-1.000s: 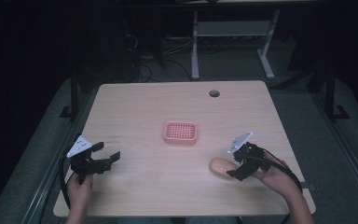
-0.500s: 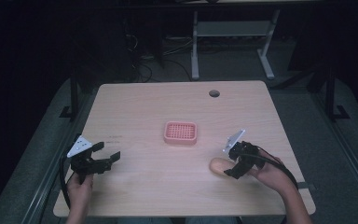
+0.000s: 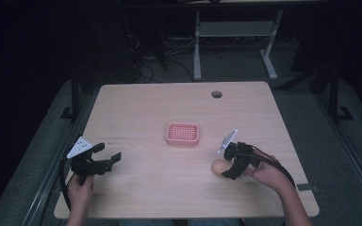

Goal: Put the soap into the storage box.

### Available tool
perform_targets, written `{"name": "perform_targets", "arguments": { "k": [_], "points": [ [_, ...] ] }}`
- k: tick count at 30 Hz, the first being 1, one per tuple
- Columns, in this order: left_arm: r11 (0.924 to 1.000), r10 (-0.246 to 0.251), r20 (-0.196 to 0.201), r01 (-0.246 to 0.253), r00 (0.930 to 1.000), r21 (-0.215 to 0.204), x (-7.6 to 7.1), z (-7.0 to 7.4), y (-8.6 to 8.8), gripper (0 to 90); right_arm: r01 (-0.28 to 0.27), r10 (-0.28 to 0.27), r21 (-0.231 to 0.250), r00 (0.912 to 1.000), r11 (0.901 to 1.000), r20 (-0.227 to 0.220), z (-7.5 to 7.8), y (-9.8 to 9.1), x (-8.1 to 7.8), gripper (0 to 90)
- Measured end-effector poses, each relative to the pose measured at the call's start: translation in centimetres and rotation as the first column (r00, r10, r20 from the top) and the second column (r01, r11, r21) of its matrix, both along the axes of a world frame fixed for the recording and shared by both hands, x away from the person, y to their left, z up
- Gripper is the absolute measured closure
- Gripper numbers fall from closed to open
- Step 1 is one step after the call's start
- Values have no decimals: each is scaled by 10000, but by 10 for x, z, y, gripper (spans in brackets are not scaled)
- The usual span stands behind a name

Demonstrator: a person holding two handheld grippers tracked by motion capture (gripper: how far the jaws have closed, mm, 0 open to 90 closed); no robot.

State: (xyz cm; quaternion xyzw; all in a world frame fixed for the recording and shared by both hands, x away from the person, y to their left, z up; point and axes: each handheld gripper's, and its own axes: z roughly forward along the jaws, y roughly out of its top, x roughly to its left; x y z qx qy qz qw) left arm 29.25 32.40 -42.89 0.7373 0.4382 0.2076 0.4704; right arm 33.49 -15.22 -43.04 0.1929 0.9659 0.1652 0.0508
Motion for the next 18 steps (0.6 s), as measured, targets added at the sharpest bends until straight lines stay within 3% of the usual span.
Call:
{"name": "perform_targets", "arguments": {
  "k": [11, 18],
  "points": [
    [10000, 22, -23, -22, 10000, -29, 0, 0, 0, 142, -115, 103, -417, 9996, 9991, -272, -8, 9, 1, 223],
    [9999, 49, -9, -49, 10000, -109, 0, 0, 1, 142, -167, 139, -596, 9987, 9981, -481, -12, 11, 3, 291]
  ]
}}
